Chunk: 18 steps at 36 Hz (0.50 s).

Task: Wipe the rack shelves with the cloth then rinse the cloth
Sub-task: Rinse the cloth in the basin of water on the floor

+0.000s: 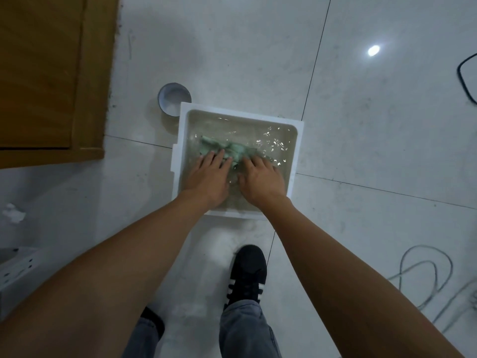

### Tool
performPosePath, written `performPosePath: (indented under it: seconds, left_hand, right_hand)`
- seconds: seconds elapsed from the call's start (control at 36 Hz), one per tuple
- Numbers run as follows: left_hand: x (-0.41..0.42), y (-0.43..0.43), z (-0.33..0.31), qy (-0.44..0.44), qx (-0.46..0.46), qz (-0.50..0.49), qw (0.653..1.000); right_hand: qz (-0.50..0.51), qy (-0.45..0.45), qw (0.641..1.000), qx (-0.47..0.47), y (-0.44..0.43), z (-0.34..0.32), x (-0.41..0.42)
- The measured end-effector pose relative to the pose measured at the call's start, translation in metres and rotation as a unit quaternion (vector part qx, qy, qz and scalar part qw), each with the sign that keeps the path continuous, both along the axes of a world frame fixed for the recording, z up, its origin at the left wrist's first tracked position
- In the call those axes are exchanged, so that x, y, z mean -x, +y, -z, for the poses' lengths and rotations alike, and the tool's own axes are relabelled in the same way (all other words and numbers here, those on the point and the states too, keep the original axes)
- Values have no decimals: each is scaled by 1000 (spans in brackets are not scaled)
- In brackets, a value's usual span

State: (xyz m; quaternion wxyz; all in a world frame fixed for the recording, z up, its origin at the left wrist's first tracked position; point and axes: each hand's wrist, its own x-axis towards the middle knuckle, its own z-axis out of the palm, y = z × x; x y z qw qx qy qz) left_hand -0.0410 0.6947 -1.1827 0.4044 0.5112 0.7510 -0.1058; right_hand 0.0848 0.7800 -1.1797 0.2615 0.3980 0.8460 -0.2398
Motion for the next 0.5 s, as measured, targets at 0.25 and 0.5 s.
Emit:
performPosePath:
  seconds: [0.25,0.5]
  left_hand:
    - [-4,3,2,-7,4,2,1000]
    - [-4,1,-5,-14,3,8,1000]
  right_hand:
    - [-6,-25,1000,2,-3,-2,0]
    - [4,-23,1000,13,-3,-11,-2]
